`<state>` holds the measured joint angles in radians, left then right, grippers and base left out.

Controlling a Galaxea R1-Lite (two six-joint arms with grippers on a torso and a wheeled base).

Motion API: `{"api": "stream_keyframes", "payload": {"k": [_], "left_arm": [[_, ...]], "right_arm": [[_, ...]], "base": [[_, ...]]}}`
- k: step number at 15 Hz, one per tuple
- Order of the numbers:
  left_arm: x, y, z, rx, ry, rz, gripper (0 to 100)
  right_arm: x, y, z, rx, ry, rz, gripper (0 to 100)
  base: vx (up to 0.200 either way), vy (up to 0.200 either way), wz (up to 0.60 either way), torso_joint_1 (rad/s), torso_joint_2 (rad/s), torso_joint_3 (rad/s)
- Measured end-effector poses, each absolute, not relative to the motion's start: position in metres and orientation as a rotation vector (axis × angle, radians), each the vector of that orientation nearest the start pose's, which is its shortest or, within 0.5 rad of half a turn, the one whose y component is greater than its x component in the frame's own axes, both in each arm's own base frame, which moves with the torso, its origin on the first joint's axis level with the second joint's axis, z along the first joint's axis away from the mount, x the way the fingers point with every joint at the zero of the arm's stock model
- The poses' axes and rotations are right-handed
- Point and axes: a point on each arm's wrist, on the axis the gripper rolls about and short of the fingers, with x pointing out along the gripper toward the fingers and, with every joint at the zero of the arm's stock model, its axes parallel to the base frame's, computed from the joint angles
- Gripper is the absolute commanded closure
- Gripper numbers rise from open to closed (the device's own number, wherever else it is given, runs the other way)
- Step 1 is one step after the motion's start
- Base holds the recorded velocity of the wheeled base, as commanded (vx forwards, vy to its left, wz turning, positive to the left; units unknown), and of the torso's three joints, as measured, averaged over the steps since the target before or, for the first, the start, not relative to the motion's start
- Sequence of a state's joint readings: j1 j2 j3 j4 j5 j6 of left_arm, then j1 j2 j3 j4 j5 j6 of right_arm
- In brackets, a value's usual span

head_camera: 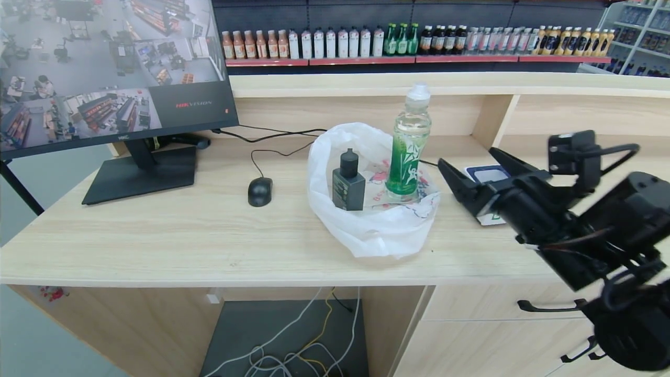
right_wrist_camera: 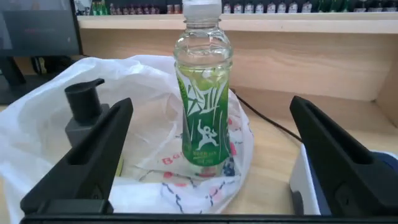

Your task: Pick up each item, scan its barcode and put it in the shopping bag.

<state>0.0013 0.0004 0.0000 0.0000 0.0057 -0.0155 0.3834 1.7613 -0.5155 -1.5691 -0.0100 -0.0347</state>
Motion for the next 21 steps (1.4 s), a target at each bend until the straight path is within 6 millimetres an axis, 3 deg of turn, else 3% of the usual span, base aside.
{"api": "stream_keyframes", "payload": {"k": [4,6,12,17,21], "left_arm": [[-0.023,0.000,0.075,-0.015,0.000,0.007,0],[-0.023,0.000,0.075,-0.016,0.000,0.007,0],[-0.023,0.000,0.075,-0.017,0.000,0.007,0],[-0.023,0.000,0.075,-0.017,0.000,0.007,0],[-0.023,0.000,0.075,-0.018,0.000,0.007,0]], "right_arm": [[0.170,0.067,0.173,0.043,-0.245,0.360,0],[0.139,0.054,0.169,0.044,-0.224,0.355,0],[0.083,0.032,0.146,-0.015,-0.006,0.355,0],[0.016,0.006,0.105,-0.099,0.126,0.379,0],[-0.012,-0.005,0.082,-0.085,0.074,0.342,0]], "base": [[0.000,0.000,0.00,0.000,0.00,0.000],[0.000,0.000,0.00,0.000,0.00,0.000],[0.000,0.000,0.00,0.000,0.00,0.000],[0.000,0.000,0.00,0.000,0.00,0.000],[0.000,0.000,0.00,0.000,0.00,0.000]]}}
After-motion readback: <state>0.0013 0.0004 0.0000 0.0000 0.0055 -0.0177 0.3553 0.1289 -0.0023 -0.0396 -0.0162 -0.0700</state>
